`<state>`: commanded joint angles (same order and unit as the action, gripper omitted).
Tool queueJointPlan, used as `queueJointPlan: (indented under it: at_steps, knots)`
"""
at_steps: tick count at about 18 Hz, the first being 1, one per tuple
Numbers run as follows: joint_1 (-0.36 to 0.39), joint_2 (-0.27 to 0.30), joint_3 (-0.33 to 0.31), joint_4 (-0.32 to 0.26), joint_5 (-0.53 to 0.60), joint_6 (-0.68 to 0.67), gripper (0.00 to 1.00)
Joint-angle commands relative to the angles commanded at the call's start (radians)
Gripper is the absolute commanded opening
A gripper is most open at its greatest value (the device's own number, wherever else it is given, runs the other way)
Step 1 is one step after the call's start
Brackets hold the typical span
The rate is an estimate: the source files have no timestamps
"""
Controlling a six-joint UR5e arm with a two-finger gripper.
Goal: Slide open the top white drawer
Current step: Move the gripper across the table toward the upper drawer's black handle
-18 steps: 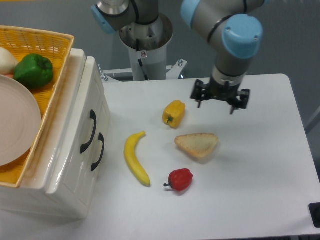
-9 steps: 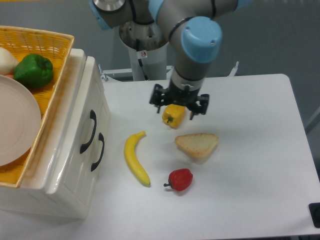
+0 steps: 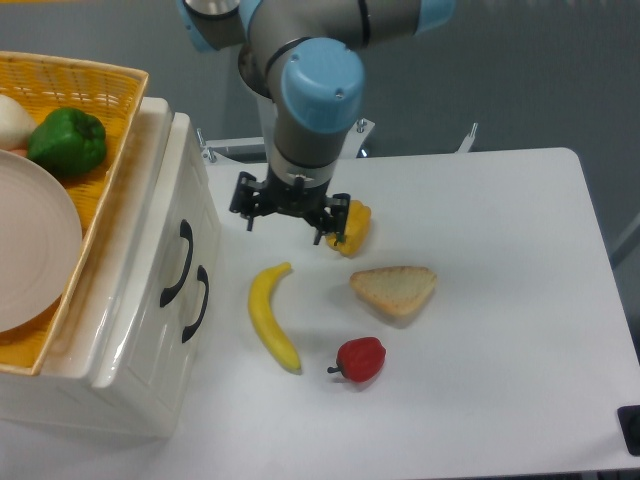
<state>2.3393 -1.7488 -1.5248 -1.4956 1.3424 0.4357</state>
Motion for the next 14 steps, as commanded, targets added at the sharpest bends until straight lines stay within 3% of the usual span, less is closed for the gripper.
queueJointPlan:
  at_steps: [14]
  knots:
    - [-0.003, -0.049, 0.014, 0.005, -0.16, -0.067, 1.0]
